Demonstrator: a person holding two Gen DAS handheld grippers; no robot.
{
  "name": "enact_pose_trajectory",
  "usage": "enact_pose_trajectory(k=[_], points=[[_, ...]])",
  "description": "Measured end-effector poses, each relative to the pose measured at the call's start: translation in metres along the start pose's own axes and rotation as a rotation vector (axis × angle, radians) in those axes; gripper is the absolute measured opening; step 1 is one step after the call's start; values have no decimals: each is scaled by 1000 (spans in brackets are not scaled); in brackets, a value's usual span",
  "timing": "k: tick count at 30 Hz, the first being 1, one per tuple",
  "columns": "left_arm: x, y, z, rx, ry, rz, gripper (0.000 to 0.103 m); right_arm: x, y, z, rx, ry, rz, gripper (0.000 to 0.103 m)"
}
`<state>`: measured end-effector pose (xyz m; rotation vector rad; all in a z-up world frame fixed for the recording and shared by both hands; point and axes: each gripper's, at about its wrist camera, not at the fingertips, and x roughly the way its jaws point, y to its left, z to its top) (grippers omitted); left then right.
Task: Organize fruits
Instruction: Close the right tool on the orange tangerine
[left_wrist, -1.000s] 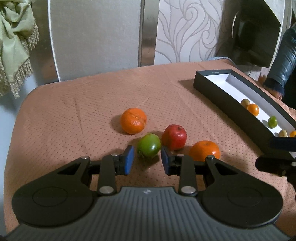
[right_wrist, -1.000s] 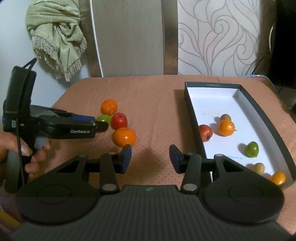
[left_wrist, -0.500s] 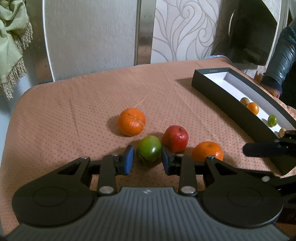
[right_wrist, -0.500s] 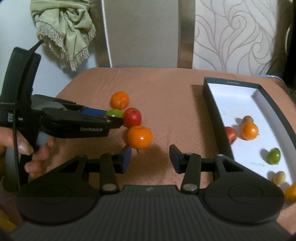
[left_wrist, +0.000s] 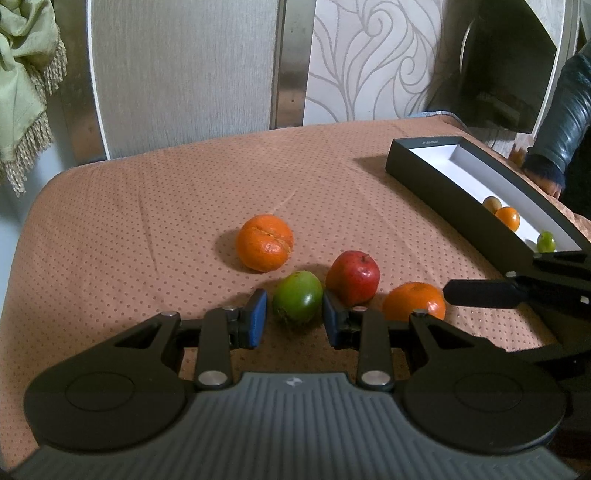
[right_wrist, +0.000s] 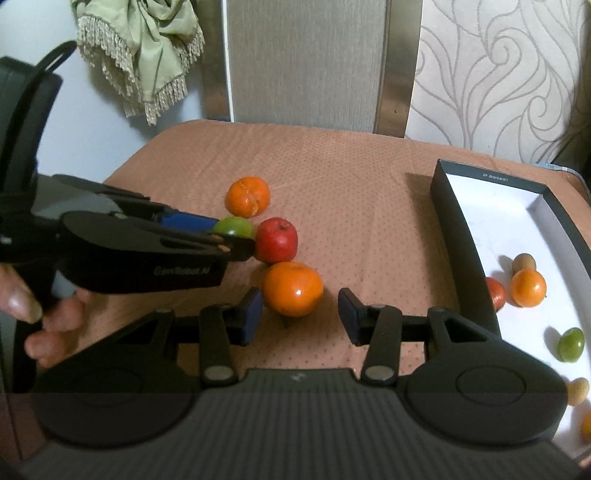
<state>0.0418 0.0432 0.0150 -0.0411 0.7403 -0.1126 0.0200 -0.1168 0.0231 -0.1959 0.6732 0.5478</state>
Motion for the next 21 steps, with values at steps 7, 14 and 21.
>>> enact_pose_trajectory(k=[7,14,21], points=[[1,1,1,-5,1,-2,37,8,2,4,-23,-3,15,48],[2,2,1,-11,-1,-5,36,8,1,6,-25,-5,30,42],[0,2,1,-15,2,-8,33,3,1,0,-25,2,22,41]])
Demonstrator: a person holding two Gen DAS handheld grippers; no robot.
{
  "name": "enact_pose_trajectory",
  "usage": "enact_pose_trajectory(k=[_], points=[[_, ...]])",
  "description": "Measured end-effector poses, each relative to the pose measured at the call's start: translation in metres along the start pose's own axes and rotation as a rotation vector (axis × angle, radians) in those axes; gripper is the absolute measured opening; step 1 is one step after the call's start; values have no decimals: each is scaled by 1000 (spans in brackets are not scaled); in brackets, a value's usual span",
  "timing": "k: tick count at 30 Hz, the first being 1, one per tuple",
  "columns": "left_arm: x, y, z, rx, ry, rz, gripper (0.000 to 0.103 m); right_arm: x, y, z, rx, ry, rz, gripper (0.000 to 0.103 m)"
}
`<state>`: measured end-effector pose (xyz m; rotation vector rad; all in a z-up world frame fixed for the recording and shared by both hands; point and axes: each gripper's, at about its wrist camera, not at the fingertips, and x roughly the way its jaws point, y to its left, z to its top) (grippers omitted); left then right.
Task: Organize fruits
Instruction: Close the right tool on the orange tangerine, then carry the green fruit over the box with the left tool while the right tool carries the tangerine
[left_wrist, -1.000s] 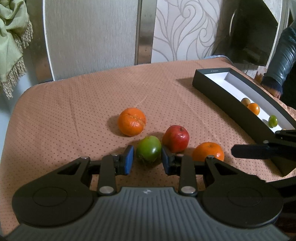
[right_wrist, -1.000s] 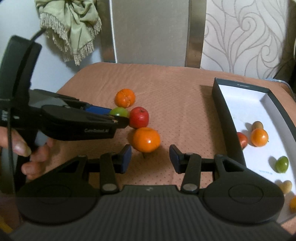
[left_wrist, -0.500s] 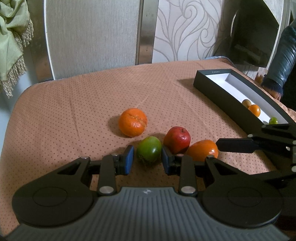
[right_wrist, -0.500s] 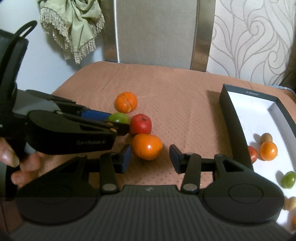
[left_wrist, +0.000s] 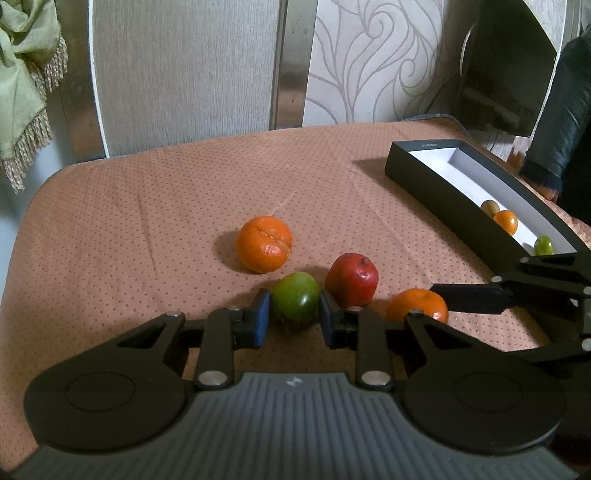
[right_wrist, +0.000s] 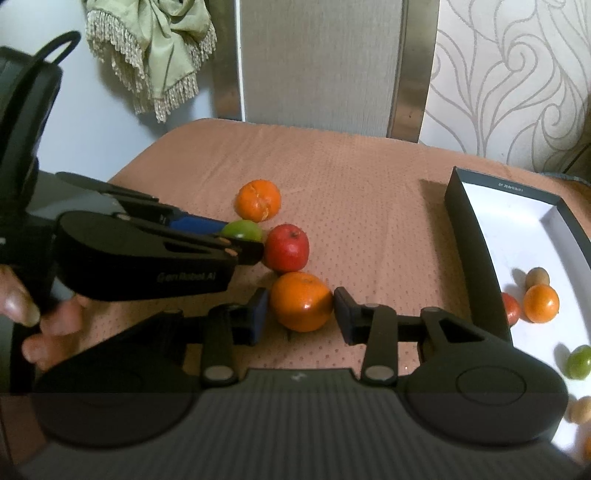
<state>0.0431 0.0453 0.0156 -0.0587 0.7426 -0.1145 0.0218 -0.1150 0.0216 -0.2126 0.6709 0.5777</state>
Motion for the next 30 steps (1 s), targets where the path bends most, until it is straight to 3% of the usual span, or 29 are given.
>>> enact_pose_trajectory(k=[20,30], points=[[-27,-7,4,-32,-32,37,32,-75,-27,-19,86,-112,-27,41],[-44,-30,16,-39,-73,28,32,-106,-51,-30,134,-152,-57,41]])
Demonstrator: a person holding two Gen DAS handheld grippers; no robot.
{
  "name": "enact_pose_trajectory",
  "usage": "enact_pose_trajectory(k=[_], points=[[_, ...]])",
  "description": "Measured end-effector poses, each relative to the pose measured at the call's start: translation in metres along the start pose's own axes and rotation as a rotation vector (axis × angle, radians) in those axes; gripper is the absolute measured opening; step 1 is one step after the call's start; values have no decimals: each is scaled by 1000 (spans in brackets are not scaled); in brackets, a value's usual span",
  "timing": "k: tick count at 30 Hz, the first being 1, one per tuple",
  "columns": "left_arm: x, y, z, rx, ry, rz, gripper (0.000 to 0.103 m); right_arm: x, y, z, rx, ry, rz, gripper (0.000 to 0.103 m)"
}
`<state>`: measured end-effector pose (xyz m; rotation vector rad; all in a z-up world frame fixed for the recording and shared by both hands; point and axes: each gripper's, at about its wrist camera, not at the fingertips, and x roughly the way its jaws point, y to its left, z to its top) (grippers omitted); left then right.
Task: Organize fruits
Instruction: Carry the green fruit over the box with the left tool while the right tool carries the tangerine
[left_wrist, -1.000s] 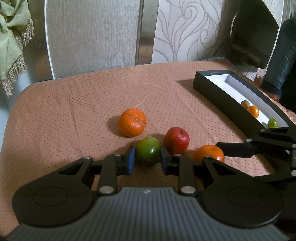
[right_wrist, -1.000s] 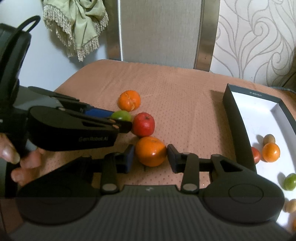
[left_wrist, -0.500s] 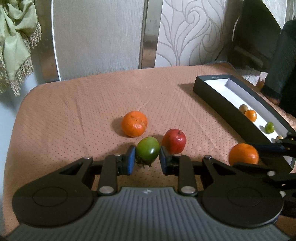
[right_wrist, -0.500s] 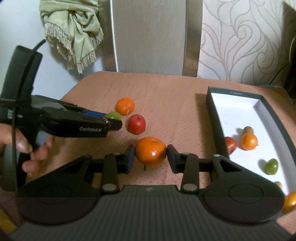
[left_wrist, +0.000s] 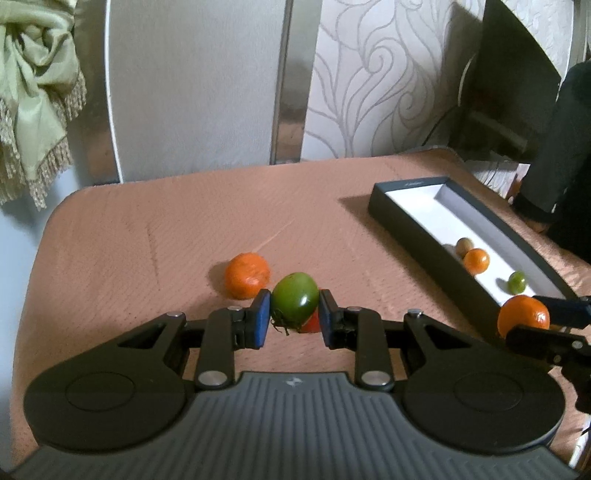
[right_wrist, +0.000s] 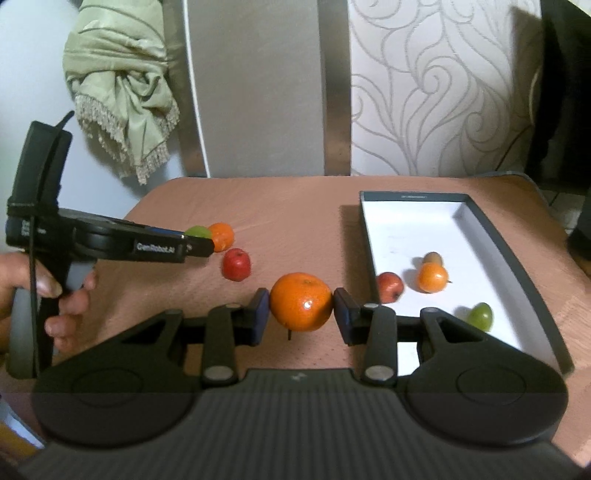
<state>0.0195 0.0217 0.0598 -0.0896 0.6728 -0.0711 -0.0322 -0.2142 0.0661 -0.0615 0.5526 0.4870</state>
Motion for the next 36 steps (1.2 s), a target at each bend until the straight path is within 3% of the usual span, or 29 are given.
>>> enact_pose_trajectory(k=[20,36], points=[[6,-88,30,78,-40,-115,32,-34,-49,-10,53,-28,-90,41],[64,-155,43,170,4,-197,32,-59,-74,-21,88,-34,-184,41]])
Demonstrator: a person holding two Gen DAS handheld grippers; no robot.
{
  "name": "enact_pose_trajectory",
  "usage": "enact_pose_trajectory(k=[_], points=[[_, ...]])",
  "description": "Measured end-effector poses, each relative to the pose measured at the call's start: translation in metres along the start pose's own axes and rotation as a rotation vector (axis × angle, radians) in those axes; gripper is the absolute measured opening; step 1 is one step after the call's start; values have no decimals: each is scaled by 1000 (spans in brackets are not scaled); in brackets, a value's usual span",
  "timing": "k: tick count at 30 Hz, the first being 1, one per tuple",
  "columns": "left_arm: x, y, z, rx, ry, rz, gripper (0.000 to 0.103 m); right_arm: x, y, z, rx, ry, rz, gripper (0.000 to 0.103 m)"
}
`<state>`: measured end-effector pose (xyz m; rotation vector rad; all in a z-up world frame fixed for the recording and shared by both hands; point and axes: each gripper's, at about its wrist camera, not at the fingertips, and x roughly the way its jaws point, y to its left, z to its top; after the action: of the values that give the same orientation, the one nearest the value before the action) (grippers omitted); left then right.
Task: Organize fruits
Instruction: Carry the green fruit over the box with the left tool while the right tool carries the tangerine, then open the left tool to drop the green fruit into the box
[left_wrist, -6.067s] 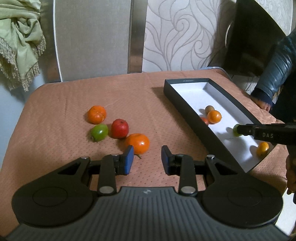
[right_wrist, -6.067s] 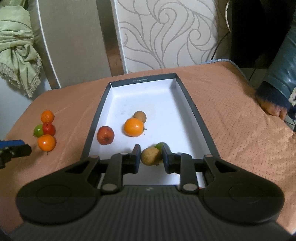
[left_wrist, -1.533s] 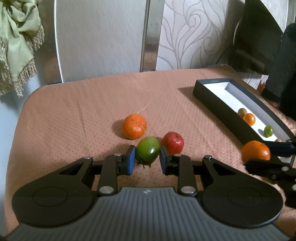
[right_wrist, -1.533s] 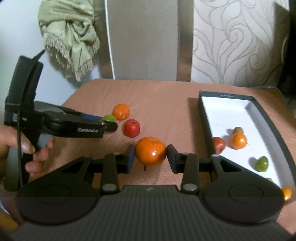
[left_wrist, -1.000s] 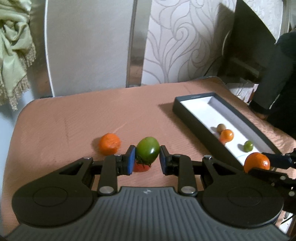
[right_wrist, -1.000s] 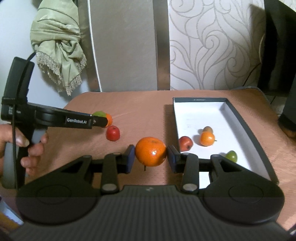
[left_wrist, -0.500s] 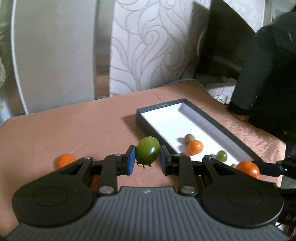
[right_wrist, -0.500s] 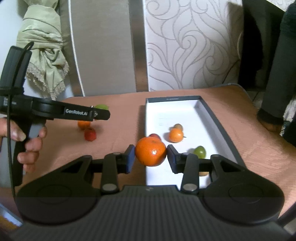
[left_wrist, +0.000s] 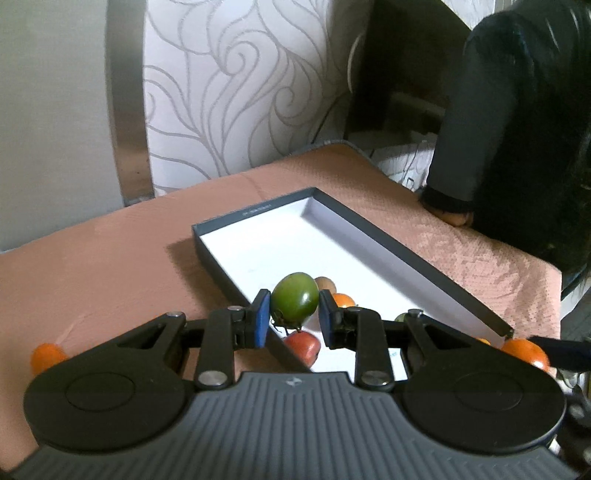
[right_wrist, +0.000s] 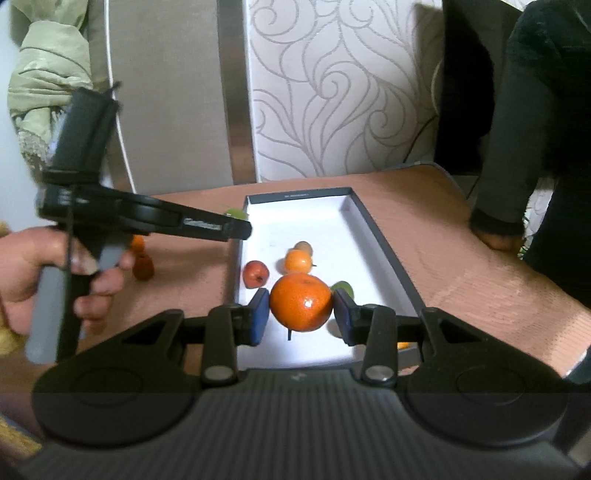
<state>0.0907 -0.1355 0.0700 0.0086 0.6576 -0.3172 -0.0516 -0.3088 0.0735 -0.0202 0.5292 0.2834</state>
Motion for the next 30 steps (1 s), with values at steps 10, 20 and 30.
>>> enact_pose_trajectory(k=[10,20,30], points=[[49,-8,9,22,55,9,32,-9,-3,-7,22,13,-46,41],[73,-7,11,18,66,37,34,-15,-4,-9,29,14,-82,41],[53,-3,17,20,25,51,43,0,-4,-8,23,26,-50,41]])
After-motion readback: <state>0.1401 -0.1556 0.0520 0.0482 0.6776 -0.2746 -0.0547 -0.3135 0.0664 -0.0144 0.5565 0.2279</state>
